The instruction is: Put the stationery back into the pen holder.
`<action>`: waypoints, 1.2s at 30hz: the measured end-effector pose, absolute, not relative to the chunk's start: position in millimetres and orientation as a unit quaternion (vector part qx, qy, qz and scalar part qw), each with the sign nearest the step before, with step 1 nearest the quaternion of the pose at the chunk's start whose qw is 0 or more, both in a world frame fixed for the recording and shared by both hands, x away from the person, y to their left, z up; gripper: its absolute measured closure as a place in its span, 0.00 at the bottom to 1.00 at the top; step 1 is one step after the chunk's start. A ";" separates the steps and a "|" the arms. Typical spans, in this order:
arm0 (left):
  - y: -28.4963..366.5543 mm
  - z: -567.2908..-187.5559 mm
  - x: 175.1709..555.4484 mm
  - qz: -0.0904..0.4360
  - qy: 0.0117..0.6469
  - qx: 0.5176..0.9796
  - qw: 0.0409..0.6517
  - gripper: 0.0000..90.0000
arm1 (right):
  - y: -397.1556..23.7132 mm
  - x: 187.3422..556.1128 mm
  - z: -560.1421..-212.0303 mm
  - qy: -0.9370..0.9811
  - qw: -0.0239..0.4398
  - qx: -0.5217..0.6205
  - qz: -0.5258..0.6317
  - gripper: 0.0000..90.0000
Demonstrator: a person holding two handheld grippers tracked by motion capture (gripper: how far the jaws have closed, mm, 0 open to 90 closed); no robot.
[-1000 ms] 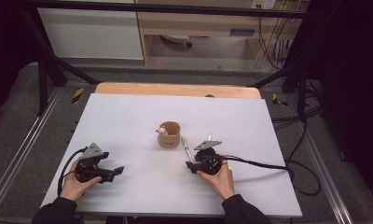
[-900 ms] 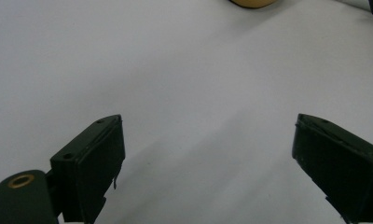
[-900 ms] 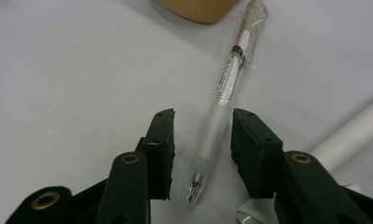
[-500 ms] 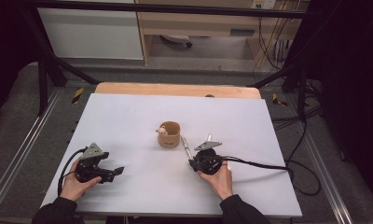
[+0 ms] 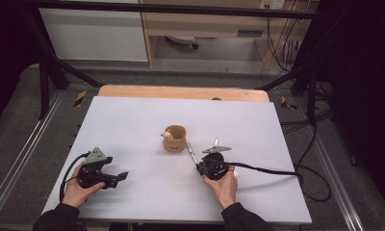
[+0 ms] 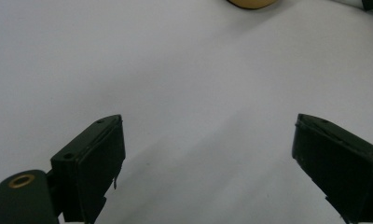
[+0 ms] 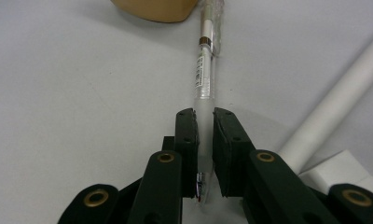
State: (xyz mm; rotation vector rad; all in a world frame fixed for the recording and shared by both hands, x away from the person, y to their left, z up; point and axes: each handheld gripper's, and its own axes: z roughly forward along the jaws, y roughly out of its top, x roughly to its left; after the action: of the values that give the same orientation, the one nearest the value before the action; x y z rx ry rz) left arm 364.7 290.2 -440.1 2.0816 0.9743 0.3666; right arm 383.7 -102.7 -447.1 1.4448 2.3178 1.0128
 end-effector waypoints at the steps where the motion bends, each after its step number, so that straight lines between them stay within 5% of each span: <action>1: 290.3 -440.0 364.7 0.145 0.384 0.821 0.396 0.11 | -103.2 383.5 -446.9 0.790 0.117 0.493 0.344 0.90; 21: 286.1 -439.4 363.7 0.147 0.378 0.825 0.394 0.10 | -132.2 387.7 -423.3 0.798 0.135 0.460 0.366 0.90; 36: 273.4 -437.9 363.8 0.149 0.364 0.835 0.386 0.10 | -161.2 383.8 -407.3 0.827 0.107 0.401 0.379 0.90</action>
State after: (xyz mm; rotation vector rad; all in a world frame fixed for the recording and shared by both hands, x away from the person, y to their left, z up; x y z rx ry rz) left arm 363.8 273.4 -437.9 2.1246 0.9257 0.3786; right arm 383.8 -161.2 -407.3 1.1820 2.4339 1.1170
